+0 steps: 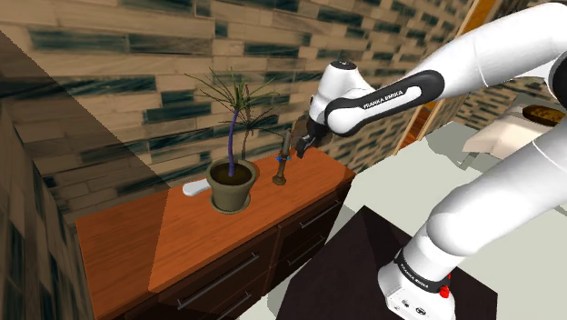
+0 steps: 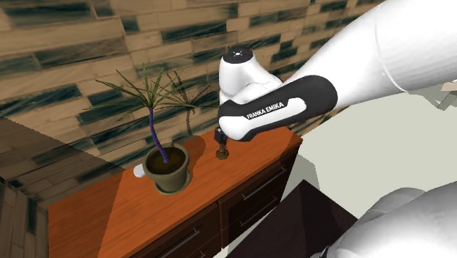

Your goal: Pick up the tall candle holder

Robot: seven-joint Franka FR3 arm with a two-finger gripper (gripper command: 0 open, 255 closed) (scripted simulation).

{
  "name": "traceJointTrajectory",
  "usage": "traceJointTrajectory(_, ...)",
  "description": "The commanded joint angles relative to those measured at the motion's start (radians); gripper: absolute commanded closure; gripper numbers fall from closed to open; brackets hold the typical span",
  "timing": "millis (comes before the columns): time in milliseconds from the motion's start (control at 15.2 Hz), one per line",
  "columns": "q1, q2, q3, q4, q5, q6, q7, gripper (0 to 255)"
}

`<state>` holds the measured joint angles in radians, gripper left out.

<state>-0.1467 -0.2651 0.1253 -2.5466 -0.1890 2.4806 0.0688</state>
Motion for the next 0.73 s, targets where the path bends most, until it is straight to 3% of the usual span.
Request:
traceJointTrajectory(0,-0.03,0.085,0.012,0.031,-0.062,0.076,0.052,0)
traceJointTrajectory(396,-0.091,0.323,0.012,0.16,-0.319,0.227,0.267,0)
traceJointTrajectory(660,-0.078,0.475,-0.041,0.282,-0.496,0.283,0.42,0)
